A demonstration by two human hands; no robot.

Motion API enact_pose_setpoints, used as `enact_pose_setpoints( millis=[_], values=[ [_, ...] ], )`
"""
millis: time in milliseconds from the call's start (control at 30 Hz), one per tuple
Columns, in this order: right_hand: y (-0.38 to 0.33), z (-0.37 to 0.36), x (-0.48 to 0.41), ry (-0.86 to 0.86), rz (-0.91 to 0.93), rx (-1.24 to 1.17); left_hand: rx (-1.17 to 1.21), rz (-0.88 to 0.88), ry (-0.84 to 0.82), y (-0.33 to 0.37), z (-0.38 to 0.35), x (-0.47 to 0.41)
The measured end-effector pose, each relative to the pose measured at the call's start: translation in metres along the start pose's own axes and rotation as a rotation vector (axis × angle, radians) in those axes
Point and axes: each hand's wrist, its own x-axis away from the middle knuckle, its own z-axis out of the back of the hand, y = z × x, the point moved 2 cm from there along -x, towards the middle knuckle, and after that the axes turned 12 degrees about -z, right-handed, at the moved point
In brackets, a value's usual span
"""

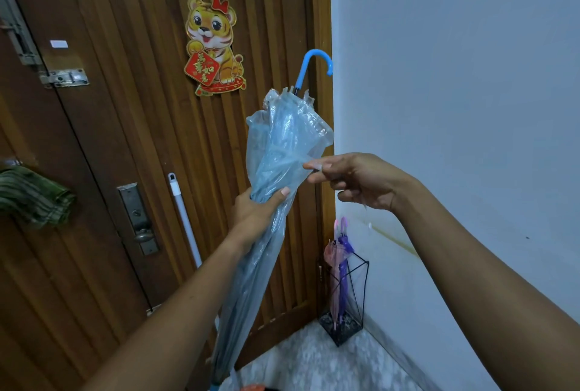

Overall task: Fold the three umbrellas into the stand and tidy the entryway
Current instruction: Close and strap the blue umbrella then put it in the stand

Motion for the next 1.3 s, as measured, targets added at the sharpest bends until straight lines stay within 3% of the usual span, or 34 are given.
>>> enact_pose_setpoints(
  millis=[167,333,467,567,700,767,867,1000,1200,1300],
  values=[
    [0.003,0.0,0.001,0.151,-0.043,-0.006,0.023,-0.023,0.008,0.003,0.001,0.003],
    [-0.003,-0.008,0.005,0.364,0.02,0.012,-0.173,-0.059,0.052,-0.001,0.004,0.002],
    [-0.019,-0.013,0.01,0.532,0.271,0.007,-0.366,-0.095,0.105,-0.001,0.006,0.005],
    [-0.03,-0.021,0.013,0.623,0.56,0.151,-0.447,-0.124,0.085,0.003,0.005,0.009],
    [-0.025,-0.034,0.018,0.67,0.788,0.338,-0.303,-0.061,0.042,0.006,0.001,0.008],
    [-0.008,-0.029,0.01,0.663,0.733,0.337,-0.046,0.009,0.032,0.008,0.001,0.008],
    [0.019,-0.015,-0.007,0.617,0.509,0.259,0.233,0.05,-0.028,0.017,0.006,0.011],
    [0.028,-0.008,-0.01,0.489,0.361,0.116,0.438,0.096,-0.296,0.026,0.001,0.019],
    [0.023,-0.019,-0.022,0.179,0.2,-0.071,0.837,0.23,-0.434,0.039,-0.006,0.026],
    [0.021,-0.021,-0.02,0.05,0.118,-0.133,0.859,0.318,-0.549,0.043,-0.009,0.03]
  ],
)
